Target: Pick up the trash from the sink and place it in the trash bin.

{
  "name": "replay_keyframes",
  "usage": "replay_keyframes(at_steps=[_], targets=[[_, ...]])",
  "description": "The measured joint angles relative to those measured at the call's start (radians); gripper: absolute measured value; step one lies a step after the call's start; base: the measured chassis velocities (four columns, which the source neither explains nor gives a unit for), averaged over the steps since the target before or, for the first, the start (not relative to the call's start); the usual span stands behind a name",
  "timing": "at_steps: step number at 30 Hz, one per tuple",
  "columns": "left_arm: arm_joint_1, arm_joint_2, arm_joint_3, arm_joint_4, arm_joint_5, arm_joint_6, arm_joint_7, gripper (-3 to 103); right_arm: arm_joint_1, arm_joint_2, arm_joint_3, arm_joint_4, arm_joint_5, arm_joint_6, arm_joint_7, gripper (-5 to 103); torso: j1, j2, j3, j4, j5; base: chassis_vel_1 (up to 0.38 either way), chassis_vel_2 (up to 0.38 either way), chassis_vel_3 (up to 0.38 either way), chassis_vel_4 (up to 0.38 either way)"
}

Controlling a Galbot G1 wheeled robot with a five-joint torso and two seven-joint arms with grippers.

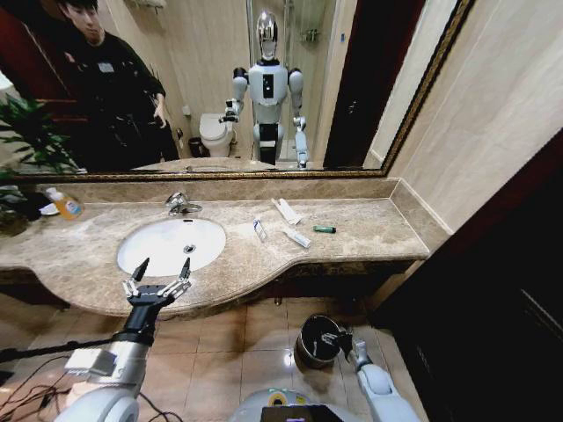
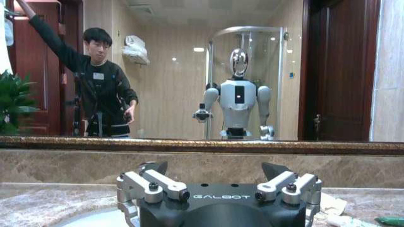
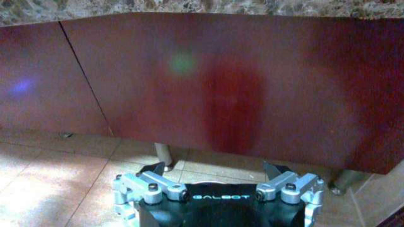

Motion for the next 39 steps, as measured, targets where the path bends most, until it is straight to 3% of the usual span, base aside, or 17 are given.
replay_keyframes(at_steps=[8,14,17,22,27,32,37,38,39], targets=[[0.000,0.000,0.000,0.000,0.000,0.000,0.000,100,-0.001,-0.006,-0.014,0.005,0.008,0.015,0.060,100,0.000,0.000,0.000,0.0000,0.0001,0.000,0.000,0.000,0.000],[0.000,0.000,0.000,0.000,0.000,0.000,0.000,100,-0.055,-0.056,-0.023,0.147,0.094,0.008,0.067,100,0.000,0.000,0.000,0.0000,-0.0001,0.000,0.000,0.000,0.000],[0.000,0.000,0.000,0.000,0.000,0.000,0.000,100,-0.089,-0.096,-0.008,0.242,0.122,0.050,0.069,100,0.000,0.000,0.000,0.0000,0.0000,0.000,0.000,0.000,0.000],[0.000,0.000,0.000,0.000,0.000,0.000,0.000,100,-0.131,-0.141,0.002,0.374,0.182,0.061,0.106,100,0.000,0.000,0.000,0.0000,0.0000,0.000,0.000,0.000,0.000],[0.000,0.000,0.000,0.000,0.000,0.000,0.000,100,-0.196,-0.203,0.028,0.615,0.242,0.013,0.139,100,0.000,0.000,0.000,0.0000,-0.0002,0.000,0.000,0.000,0.000],[0.000,0.000,0.000,0.000,0.000,0.000,0.000,100,-0.187,-0.219,0.042,0.737,0.259,-0.034,0.146,100,0.000,0.000,0.000,-0.0001,0.0000,0.000,0.000,0.000,0.000],[0.000,0.000,0.000,0.000,0.000,0.000,0.000,100,-0.091,-0.233,0.034,0.799,0.286,-0.147,0.136,100,0.000,0.000,0.000,0.0000,-0.0001,0.000,0.000,0.000,0.000],[0.000,0.000,0.000,0.000,0.000,0.000,0.000,100,-0.040,-0.237,0.020,0.799,0.303,-0.207,0.129,100,0.000,0.000,0.000,0.0000,0.0002,0.000,0.000,0.000,0.000],[0.000,0.000,0.000,0.000,0.000,0.000,0.000,100,-0.040,-0.237,0.020,0.799,0.303,-0.207,0.129,100,0.000,0.000,0.000,0.0000,0.0002,0.000,0.000,0.000,0.000]])
